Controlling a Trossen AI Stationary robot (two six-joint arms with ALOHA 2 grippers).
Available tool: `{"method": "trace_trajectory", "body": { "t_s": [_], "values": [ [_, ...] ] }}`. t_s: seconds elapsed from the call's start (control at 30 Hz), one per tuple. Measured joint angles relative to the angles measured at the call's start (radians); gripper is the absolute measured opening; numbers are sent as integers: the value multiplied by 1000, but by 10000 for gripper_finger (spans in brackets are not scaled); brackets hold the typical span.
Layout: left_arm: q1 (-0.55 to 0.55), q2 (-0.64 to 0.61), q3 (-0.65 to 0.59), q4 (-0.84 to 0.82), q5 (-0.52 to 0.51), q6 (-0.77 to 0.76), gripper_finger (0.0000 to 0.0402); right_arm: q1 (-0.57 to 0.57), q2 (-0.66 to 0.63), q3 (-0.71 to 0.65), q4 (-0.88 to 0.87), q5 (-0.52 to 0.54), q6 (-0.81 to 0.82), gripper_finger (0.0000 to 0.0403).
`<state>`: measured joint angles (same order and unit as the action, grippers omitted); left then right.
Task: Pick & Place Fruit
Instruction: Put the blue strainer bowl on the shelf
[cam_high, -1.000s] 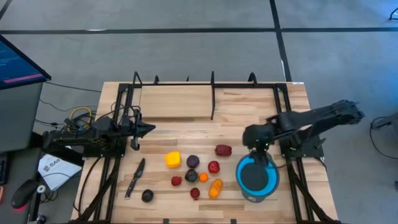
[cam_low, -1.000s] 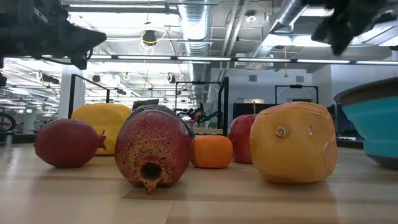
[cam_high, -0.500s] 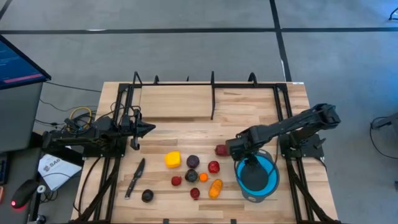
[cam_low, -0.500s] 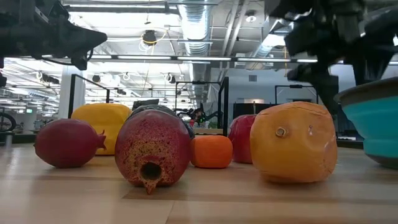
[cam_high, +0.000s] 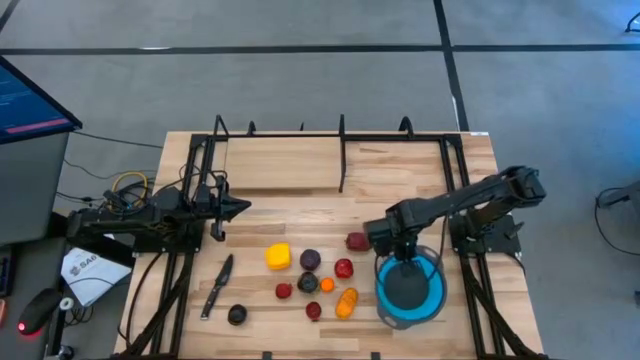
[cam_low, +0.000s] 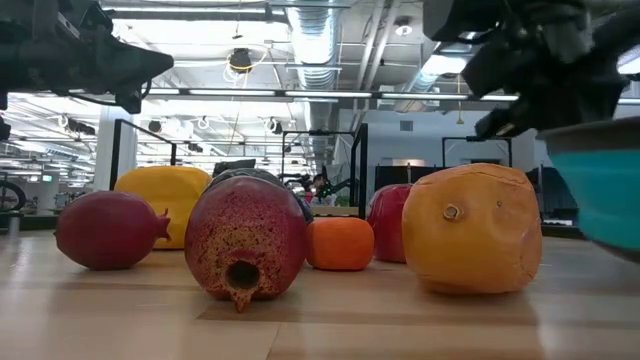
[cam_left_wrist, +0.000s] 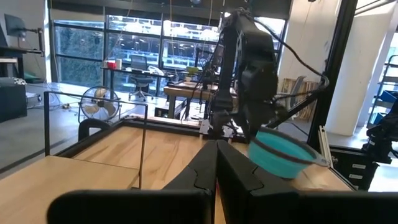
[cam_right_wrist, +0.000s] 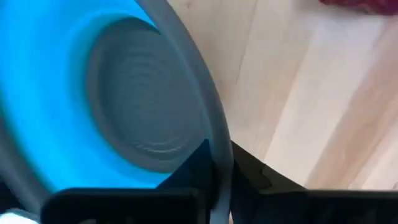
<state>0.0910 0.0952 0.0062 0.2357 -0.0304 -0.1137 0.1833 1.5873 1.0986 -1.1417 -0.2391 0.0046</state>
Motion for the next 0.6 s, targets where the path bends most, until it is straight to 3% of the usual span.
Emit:
{"method": "trace_trajectory", "body": {
  "t_s": [0.23, 0.37, 0.47, 0.6],
  "values": [
    [0, 0, 0, 15, -1, 0, 3, -114, -66, 176, -7, -111, 73, 13],
    [0, 0, 0, 16, -4, 0, 3, -199, -62, 294, 162, -157, 117, 27],
    [0, 0, 0, 18, -3, -3, 3, -264, -30, 352, 362, -212, 120, 14],
    [0, -2, 0, 21, 29, -78, 3, -368, 35, 442, 538, -213, 170, 16]
  ]
}}
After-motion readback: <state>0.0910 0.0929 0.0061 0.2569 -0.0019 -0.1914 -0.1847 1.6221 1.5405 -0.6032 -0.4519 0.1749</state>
